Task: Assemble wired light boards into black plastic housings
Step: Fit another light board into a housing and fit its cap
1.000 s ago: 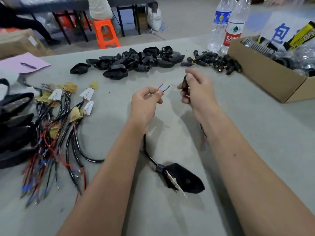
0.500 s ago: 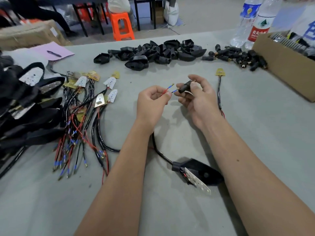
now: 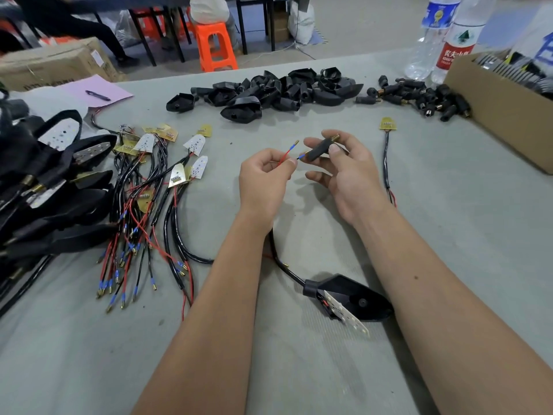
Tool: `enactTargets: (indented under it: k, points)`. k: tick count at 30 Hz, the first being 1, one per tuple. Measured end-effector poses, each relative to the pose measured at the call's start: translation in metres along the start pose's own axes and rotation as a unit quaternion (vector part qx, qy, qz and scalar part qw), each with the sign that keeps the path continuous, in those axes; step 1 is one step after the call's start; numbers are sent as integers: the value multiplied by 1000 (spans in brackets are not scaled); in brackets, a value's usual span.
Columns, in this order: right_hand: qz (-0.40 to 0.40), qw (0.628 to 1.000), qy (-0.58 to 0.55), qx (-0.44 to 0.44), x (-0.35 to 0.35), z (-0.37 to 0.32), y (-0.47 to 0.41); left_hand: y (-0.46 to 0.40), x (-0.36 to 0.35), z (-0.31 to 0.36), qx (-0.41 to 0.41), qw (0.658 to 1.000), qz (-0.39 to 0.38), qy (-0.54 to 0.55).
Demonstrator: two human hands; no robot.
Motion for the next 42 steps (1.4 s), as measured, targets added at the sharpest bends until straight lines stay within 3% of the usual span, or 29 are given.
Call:
enactTargets:
  k: [9, 17, 36, 42]
  points:
    - [7, 999, 50, 22, -4, -2, -1, 1, 1, 1, 11, 1000, 9, 15]
    - [7, 996, -85, -11, 7, 0, -1, 0, -2, -2, 6, 1000, -19, 6]
    - [-21, 995, -91, -25, 2, 0, 0, -1, -2, -5, 11, 1000, -18, -8]
    - [-19, 1000, -2, -3, -4, 1, 2, 0, -4, -2, 5, 1000, -24, -5]
Point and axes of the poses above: each hand's wrist, its own y-axis away from the middle knuckle, its own x-axis out of the back of the hand, z = x × y, the point moved 10 cm from there along -y, towards the middle knuckle, and after that the axes turned 11 degrees about -x, right-handed, at the moved point
